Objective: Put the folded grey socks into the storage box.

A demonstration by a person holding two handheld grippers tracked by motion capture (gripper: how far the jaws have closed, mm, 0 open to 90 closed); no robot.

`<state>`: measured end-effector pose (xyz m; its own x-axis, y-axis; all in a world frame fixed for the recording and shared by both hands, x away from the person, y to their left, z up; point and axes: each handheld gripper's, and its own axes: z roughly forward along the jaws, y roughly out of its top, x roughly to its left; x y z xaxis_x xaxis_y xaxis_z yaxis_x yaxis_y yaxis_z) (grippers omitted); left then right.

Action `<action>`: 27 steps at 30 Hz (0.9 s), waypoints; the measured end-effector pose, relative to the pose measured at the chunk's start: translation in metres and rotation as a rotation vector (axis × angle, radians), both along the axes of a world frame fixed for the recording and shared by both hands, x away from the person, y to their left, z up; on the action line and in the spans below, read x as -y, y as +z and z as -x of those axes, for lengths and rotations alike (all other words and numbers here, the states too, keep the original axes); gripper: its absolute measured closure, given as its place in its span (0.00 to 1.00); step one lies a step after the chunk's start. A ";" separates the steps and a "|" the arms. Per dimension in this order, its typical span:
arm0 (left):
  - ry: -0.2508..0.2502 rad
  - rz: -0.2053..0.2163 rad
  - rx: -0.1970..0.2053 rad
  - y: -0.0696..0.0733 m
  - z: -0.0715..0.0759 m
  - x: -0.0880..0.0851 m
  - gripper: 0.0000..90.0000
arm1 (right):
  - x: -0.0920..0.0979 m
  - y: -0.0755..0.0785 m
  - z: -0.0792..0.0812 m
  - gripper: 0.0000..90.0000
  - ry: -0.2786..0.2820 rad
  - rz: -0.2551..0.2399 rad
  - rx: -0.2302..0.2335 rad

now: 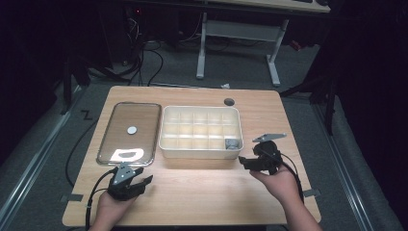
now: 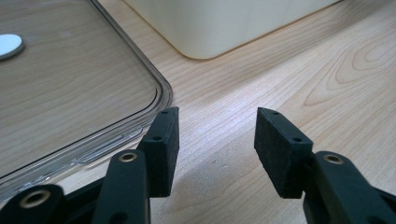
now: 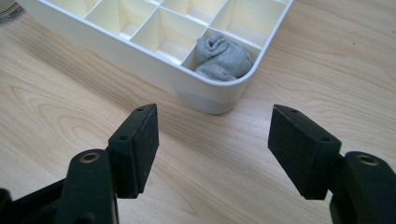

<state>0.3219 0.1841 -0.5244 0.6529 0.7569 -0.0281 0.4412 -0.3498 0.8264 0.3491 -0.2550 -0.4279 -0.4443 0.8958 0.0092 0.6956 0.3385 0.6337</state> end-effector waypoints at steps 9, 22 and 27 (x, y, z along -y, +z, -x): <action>0.001 0.004 0.062 0.001 0.009 0.003 0.53 | -0.012 -0.055 0.024 0.39 0.050 -0.076 0.164; 0.072 0.039 0.079 0.004 0.013 -0.010 0.53 | -0.023 -0.082 0.072 0.40 -0.005 -0.178 0.378; 0.038 0.024 0.053 0.002 0.012 -0.007 0.51 | -0.018 -0.085 0.074 0.40 -0.030 -0.169 0.368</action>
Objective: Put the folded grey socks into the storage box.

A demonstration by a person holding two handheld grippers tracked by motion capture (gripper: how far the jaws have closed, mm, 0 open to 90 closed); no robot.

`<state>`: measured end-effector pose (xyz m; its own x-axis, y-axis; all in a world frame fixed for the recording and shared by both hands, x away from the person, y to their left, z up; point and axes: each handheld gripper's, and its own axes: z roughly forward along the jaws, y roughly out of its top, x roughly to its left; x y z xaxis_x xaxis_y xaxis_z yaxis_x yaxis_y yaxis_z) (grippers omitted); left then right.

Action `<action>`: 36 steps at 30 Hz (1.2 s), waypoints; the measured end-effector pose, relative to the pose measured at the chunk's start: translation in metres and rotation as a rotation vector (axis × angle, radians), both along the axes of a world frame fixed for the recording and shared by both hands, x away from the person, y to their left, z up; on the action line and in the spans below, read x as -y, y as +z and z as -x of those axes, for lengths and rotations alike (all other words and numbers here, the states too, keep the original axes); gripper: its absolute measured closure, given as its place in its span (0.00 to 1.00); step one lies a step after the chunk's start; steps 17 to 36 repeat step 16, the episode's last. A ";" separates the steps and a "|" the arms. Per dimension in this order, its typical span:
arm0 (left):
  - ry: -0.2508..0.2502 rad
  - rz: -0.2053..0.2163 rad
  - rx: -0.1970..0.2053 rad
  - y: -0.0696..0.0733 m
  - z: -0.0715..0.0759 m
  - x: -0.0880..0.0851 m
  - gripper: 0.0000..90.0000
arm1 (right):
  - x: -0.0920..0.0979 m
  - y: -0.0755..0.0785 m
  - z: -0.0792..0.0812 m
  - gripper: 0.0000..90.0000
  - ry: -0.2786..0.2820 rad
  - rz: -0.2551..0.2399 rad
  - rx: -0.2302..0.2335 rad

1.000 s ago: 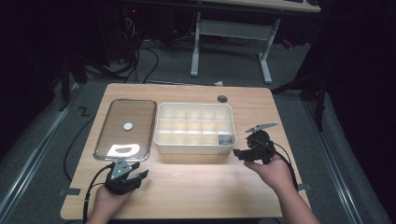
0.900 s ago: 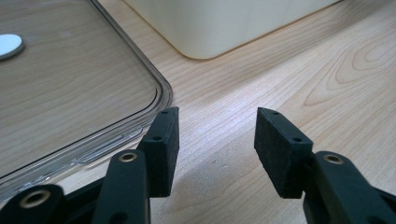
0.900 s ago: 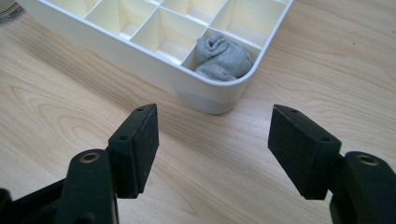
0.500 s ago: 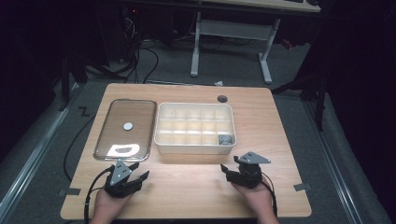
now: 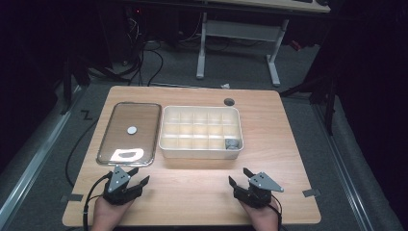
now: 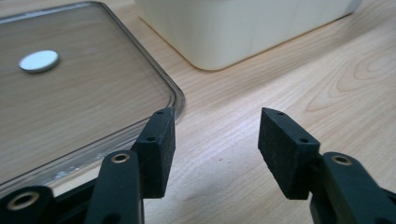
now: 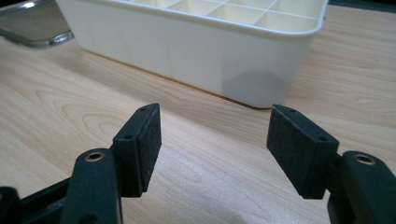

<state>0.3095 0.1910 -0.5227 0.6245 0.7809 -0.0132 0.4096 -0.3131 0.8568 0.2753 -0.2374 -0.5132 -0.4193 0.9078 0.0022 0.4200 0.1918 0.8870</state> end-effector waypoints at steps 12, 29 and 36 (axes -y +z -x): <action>-0.020 -0.009 0.008 0.001 -0.001 0.001 0.48 | 0.002 -0.004 0.000 0.39 -0.018 0.003 -0.030; -0.018 -0.009 0.012 0.001 -0.001 0.002 0.48 | 0.003 -0.004 0.000 0.39 -0.016 0.003 -0.032; -0.018 -0.009 0.012 0.001 -0.001 0.002 0.48 | 0.003 -0.004 0.000 0.39 -0.016 0.003 -0.032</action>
